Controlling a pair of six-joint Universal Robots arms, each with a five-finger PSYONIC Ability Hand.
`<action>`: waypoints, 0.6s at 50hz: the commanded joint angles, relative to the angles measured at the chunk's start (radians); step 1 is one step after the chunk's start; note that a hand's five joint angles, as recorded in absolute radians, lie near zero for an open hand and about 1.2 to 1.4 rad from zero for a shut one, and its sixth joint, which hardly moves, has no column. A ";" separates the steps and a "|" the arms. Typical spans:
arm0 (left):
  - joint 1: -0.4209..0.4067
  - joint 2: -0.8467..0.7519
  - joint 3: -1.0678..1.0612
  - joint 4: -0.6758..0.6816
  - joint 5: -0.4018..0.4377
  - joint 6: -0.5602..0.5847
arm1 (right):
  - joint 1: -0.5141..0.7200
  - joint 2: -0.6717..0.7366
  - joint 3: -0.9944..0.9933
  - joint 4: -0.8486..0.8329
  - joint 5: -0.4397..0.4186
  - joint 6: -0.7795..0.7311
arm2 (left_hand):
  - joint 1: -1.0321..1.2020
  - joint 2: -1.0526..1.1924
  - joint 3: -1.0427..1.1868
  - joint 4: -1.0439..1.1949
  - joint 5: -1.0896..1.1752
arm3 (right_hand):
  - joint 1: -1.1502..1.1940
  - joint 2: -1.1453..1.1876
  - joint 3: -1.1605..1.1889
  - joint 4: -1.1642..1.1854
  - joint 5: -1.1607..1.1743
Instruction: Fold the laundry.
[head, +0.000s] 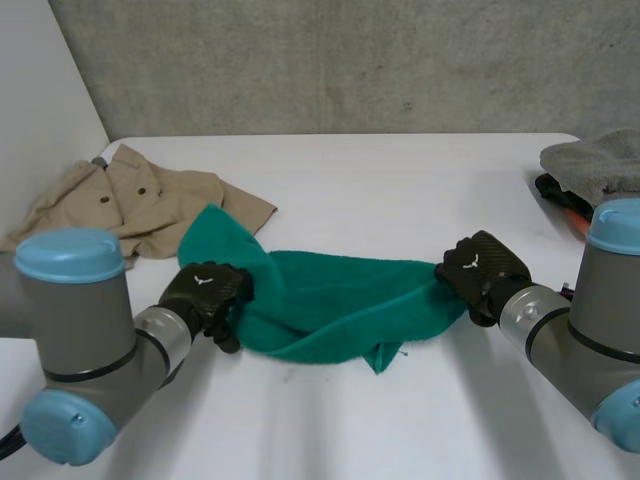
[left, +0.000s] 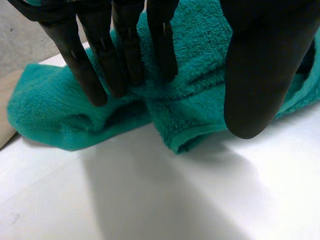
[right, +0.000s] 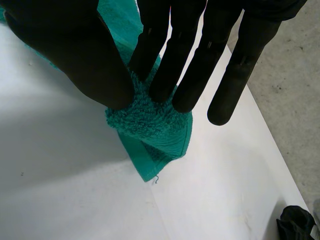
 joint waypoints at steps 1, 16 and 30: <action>-0.016 -0.068 0.044 0.008 -0.020 0.037 | -0.014 -0.005 0.000 0.000 -0.004 0.000 | 0.082 0.078 0.079 0.086 0.090 | 0.272 0.216 0.208 0.199 0.230; -0.040 0.181 0.013 0.141 -0.215 0.051 | -0.038 -0.077 -0.038 0.029 0.013 0.003 | 0.848 0.845 0.845 0.852 0.856 | 0.272 0.216 0.208 0.199 0.230; -0.060 0.446 0.061 -0.098 -0.121 0.114 | -0.054 -0.282 -0.210 0.331 -0.061 0.061 | 0.848 0.845 0.845 0.852 0.856 | 0.272 0.216 0.208 0.199 0.230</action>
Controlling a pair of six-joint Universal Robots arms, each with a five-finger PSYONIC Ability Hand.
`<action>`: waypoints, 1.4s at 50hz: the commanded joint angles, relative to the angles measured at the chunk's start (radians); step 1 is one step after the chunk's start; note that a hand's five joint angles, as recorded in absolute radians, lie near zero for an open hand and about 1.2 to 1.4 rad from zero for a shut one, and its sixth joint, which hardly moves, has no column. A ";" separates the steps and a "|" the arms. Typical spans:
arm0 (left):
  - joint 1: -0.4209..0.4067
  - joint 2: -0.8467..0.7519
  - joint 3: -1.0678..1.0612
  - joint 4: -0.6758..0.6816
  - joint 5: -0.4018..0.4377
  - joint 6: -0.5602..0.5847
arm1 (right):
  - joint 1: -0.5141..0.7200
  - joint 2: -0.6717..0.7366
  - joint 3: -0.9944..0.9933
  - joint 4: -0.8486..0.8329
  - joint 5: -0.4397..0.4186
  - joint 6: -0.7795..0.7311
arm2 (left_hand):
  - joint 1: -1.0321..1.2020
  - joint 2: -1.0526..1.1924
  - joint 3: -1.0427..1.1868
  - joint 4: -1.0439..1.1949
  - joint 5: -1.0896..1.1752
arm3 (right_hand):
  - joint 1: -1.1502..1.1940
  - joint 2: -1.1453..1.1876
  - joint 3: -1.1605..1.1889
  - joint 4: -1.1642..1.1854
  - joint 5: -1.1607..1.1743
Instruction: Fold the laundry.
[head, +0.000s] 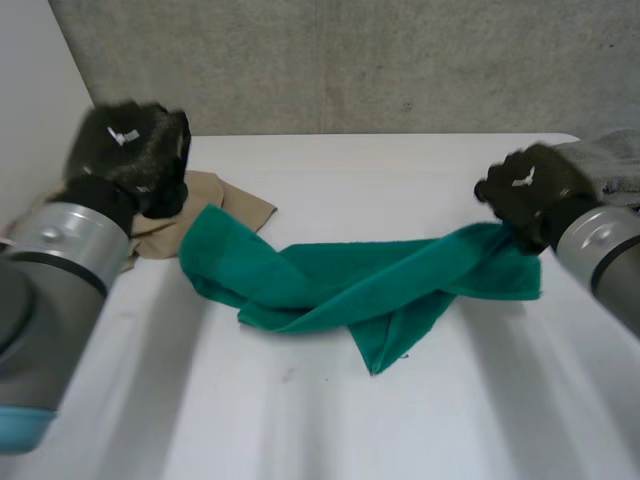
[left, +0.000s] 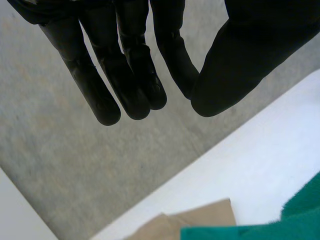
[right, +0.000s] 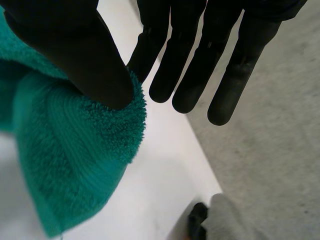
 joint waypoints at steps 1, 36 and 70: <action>-0.020 -0.046 0.007 -0.198 0.061 0.029 | 0.002 -0.039 -0.043 0.161 -0.080 0.021 | 0.227 0.201 0.209 0.198 0.235 | 0.272 0.216 0.208 0.199 0.231; -0.018 -0.522 0.046 0.019 0.098 -0.006 | 0.013 0.115 0.112 -0.020 -0.009 -0.002 | -0.487 -0.512 -0.505 -0.515 -0.478 | 0.272 0.216 0.208 0.199 0.231; -0.003 -0.004 0.172 -0.310 0.026 -0.086 | -0.094 -0.048 -0.035 0.141 -0.028 -0.060 | 0.227 0.201 0.209 0.198 0.235 | 0.272 0.216 0.208 0.199 0.231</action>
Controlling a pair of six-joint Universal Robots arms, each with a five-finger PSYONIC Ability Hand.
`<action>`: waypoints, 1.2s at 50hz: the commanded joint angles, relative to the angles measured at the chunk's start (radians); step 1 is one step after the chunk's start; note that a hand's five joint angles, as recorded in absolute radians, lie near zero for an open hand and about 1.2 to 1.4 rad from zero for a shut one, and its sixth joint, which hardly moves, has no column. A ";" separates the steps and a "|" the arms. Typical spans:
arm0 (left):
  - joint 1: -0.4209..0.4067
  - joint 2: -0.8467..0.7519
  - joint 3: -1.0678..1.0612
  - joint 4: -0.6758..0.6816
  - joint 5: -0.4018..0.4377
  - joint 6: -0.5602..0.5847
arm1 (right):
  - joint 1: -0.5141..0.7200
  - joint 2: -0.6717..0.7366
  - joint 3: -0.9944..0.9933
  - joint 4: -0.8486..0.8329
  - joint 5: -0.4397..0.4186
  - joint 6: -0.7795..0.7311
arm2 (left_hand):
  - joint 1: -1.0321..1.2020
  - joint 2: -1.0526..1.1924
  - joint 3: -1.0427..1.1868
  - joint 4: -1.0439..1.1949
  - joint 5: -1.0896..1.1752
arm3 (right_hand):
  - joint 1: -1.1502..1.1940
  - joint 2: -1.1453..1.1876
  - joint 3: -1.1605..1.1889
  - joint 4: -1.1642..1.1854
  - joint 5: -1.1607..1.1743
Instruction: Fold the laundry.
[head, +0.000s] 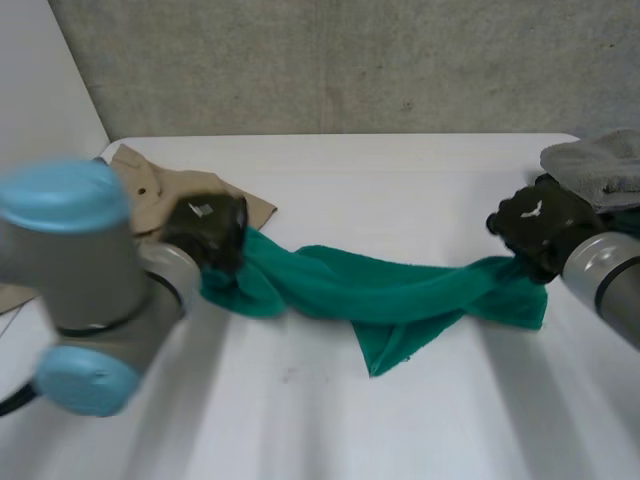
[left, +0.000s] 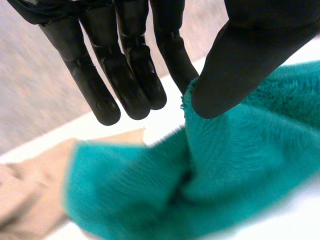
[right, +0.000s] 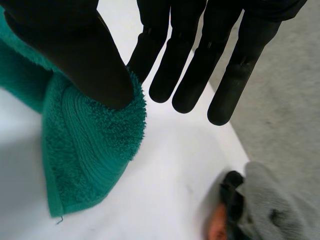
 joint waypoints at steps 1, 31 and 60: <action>0.047 0.374 0.005 -0.192 0.016 0.112 | -0.037 -0.108 -0.101 0.138 -0.031 -0.037 | 0.248 0.202 0.209 0.198 0.246 | 0.272 0.216 0.208 0.199 0.230; 0.150 -0.074 0.483 0.287 -0.033 0.353 | 0.095 0.231 -0.549 -0.320 0.066 0.105 | 0.248 0.202 0.209 0.198 0.246 | 0.272 0.216 0.208 0.199 0.230; 0.264 0.058 -0.356 0.463 0.211 0.295 | 0.107 0.178 0.049 -0.440 -0.065 0.095 | 0.248 0.202 0.209 0.198 0.246 | 0.272 0.216 0.208 0.199 0.230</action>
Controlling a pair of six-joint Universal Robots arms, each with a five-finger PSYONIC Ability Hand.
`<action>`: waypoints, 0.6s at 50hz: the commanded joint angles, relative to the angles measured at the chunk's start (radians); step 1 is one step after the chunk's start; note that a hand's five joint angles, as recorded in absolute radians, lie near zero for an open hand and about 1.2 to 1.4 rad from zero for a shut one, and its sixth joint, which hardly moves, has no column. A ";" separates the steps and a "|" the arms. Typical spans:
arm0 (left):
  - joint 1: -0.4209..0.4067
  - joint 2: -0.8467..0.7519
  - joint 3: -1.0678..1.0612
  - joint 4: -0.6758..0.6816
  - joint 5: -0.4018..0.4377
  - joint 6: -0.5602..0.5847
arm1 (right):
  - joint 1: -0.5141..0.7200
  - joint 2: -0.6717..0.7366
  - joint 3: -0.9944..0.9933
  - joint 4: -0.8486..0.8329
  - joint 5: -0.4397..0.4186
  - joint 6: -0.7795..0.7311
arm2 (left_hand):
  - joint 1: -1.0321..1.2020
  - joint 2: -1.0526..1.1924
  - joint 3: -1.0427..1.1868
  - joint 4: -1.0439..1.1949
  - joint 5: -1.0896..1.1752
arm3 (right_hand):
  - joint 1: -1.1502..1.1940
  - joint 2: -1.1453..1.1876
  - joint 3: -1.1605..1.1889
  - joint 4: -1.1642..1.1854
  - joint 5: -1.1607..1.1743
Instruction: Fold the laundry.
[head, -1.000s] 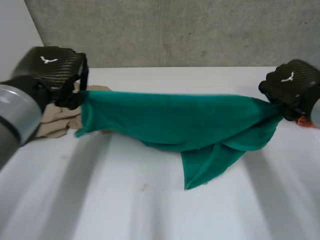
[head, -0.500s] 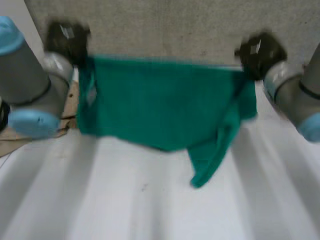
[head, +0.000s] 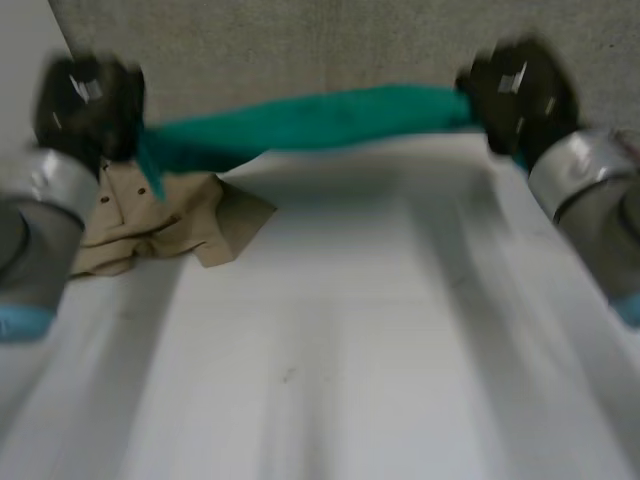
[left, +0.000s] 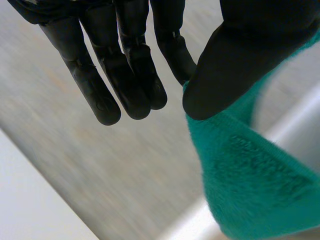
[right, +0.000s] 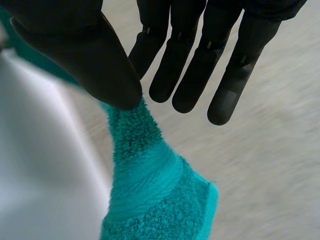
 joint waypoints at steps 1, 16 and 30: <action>0.016 -0.191 -0.258 0.115 0.070 0.028 | 0.007 0.174 0.224 -0.024 -0.014 -0.123 | 0.248 0.199 0.204 0.197 0.230 | 0.272 0.216 0.207 0.197 0.203; -0.004 -0.238 -0.301 0.108 0.054 0.082 | 0.013 0.199 0.309 -0.012 0.030 -0.123 | -0.162 -0.211 -0.206 -0.213 -0.180 | 0.272 0.216 0.207 0.197 0.203; 0.024 -0.315 -0.254 0.049 0.031 0.042 | -0.048 0.174 0.296 -0.001 0.038 -0.108 | -0.509 -0.558 -0.553 -0.560 -0.527 | 0.272 0.216 0.207 0.197 0.203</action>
